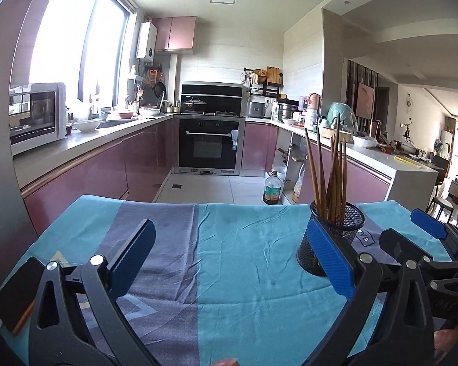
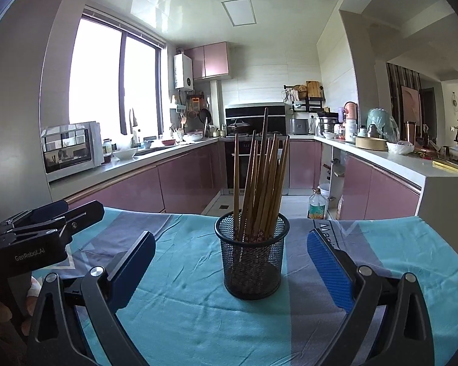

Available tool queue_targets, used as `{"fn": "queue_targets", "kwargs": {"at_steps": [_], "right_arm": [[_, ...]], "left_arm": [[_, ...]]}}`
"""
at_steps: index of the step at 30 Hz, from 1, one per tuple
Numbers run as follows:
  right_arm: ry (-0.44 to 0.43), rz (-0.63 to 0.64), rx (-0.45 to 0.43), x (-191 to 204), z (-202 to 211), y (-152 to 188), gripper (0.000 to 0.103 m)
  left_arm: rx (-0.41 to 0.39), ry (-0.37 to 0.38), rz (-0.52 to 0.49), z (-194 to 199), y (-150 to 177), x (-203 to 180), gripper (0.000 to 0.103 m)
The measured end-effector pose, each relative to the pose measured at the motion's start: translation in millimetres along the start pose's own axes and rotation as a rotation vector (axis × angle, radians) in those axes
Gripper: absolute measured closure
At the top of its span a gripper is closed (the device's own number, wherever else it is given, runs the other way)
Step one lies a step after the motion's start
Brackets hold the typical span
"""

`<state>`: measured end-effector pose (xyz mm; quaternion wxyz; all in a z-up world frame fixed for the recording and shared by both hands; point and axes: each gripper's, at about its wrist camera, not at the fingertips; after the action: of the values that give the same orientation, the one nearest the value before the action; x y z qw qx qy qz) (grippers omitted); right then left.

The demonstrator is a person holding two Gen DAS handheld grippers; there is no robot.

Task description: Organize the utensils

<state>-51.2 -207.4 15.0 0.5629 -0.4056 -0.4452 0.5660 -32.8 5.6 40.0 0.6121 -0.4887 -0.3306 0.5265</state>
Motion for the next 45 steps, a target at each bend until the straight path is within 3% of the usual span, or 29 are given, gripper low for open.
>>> {"fn": "queue_targets", "kwargs": {"at_steps": [21, 45], "right_arm": [[0.016, 0.000, -0.043, 1.6, 10.0, 0.4, 0.007], [0.076, 0.001, -0.057, 1.5, 7.0, 5.1, 0.007]], "left_arm": [[-0.055, -0.015, -0.002, 11.6, 5.2, -1.6, 0.005], [-0.056, -0.030, -0.002, 7.0, 14.7, -4.9, 0.005]]}}
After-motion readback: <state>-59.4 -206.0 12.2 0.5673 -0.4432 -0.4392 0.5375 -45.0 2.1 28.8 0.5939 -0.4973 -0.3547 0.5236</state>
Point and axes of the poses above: each gripper's, at about its wrist camera, not at the fingertips, and z roughly against the way its jaws point, x to its left, y to its underside, and after that the axes turned 7 degrees about y, right-handed
